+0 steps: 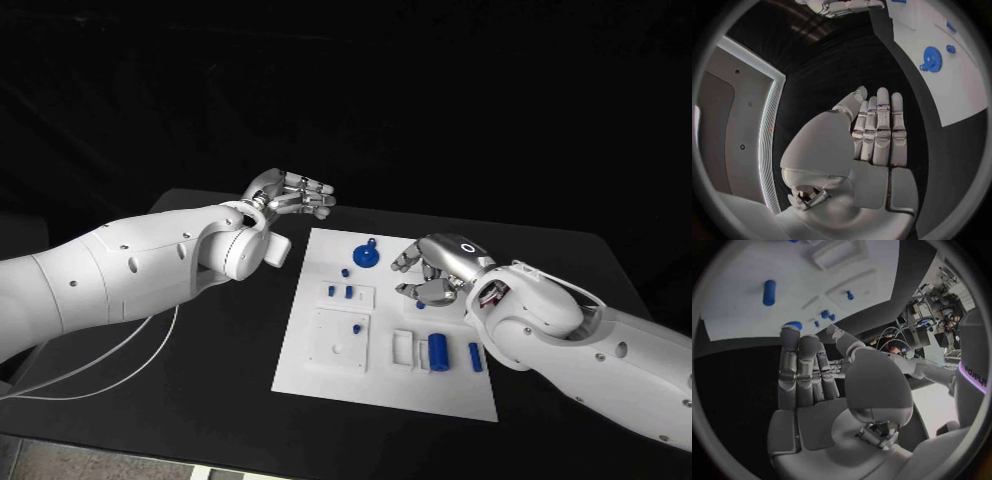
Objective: Assemble the parts on the task board
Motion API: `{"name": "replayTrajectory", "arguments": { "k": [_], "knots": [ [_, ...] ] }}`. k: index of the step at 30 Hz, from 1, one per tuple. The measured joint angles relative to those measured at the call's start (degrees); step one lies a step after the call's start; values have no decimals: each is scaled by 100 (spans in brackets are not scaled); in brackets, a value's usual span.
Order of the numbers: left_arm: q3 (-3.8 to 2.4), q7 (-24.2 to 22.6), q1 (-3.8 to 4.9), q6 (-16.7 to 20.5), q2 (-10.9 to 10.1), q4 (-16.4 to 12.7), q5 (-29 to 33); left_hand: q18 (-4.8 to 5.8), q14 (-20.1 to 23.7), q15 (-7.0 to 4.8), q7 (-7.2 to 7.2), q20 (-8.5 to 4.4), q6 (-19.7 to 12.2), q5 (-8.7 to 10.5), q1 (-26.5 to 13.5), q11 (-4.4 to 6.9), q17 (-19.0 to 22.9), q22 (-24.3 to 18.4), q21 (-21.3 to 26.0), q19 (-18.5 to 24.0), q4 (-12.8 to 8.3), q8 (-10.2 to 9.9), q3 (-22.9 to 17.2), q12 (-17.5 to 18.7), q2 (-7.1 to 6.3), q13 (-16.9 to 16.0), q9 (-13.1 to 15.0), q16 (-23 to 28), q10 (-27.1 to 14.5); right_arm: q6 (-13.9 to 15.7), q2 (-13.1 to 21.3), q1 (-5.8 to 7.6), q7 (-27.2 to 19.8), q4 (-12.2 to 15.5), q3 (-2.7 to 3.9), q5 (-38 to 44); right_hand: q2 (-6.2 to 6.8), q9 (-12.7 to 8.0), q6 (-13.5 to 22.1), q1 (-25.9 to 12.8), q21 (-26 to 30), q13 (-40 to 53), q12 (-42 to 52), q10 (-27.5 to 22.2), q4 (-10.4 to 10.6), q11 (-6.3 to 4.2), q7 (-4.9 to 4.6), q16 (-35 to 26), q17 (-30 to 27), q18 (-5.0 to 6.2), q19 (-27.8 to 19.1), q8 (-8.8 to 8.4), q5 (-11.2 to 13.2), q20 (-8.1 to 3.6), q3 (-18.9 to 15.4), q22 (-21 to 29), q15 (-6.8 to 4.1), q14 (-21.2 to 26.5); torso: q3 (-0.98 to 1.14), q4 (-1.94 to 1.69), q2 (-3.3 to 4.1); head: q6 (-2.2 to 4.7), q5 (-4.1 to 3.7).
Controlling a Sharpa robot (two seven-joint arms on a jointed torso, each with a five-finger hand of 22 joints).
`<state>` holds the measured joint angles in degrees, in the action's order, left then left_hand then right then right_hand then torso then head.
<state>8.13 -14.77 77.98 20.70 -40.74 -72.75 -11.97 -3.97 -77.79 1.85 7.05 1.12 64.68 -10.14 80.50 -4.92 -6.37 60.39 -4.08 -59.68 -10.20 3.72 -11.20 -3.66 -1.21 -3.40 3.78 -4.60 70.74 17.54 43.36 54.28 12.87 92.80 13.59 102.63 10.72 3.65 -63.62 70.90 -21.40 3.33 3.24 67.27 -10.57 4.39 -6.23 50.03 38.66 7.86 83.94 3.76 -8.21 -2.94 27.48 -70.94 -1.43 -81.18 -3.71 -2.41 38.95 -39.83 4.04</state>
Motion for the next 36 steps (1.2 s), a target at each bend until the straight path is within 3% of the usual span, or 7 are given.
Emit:
{"name": "replayTrajectory", "arguments": {
  "k": [6,8,11,17,25,30,36],
  "knots": [
    [0,0,0,-9,-3,0,0,0,0,0,0,0,0,0,0,0,0,0,0,0,0,0,0,0,0,0,0,0,0,-79,155,1,14,-93,142,-127,23,0,31,22,-32,0,0,-95,30,14,31,0,0,-2,0,0,0,0,-337,64,0,0,5,-2,5,20,-40],
    [1,0,0,-12,-2,0,0,0,0,0,0,0,0,0,0,0,0,0,0,0,0,0,0,0,0,0,0,0,0,-119,164,1,22,-158,158,-150,21,0,48,70,-11,0,0,-99,57,13,16,0,-4,-3,0,0,4,0,-470,95,0,0,7,-3,7,22,-48],
    [2,0,0,-18,6,2,0,0,0,0,0,0,0,0,0,0,0,0,0,0,0,0,0,0,0,0,0,0,0,-202,155,0,37,-274,171,-171,23,-3,137,199,114,7,0,-353,186,66,74,0,-9,-3,-2,0,139,42,-879,157,19,21,7,-7,9,25,-65],
    [2,-1,0,-27,21,8,0,0,0,0,0,0,0,0,0,0,0,1,0,0,0,0,0,0,0,0,0,0,0,-425,43,-1,72,-487,177,-176,89,-3,331,393,278,7,0,-585,570,134,144,29,-32,129,-10,0,139,94,-1398,252,64,68,7,-18,10,14,-95],
    [2,-1,0,-39,18,14,0,0,0,0,0,0,0,0,0,0,-1,1,0,0,0,0,0,0,0,0,0,0,0,-823,0,-2,133,-623,156,-160,97,-3,339,446,301,7,0,-577,782,125,152,34,-50,140,-8,0,139,94,-1609,260,64,69,1,-24,10,-10,-109],
    [2,-1,0,-44,17,17,1,0,0,0,0,0,0,0,0,0,-1,-8,0,0,30,0,-1,0,0,0,0,0,0,-1035,0,-3,168,-637,140,-153,41,-2,312,464,301,6,0,-418,754,72,127,55,-50,140,0,0,111,102,-1646,258,63,69,-3,-19,10,-13,-110],
    [2,0,0,-49,17,18,1,0,0,0,0,0,0,0,0,0,-1,-8,0,0,30,0,-1,0,0,0,0,0,0,-1261,-31,-8,196,-681,83,-144,-78,-2,254,406,233,6,0,-251,492,27,69,55,-50,139,0,0,115,102,-1415,244,63,69,-3,-17,8,-21,-125]
  ]
}}
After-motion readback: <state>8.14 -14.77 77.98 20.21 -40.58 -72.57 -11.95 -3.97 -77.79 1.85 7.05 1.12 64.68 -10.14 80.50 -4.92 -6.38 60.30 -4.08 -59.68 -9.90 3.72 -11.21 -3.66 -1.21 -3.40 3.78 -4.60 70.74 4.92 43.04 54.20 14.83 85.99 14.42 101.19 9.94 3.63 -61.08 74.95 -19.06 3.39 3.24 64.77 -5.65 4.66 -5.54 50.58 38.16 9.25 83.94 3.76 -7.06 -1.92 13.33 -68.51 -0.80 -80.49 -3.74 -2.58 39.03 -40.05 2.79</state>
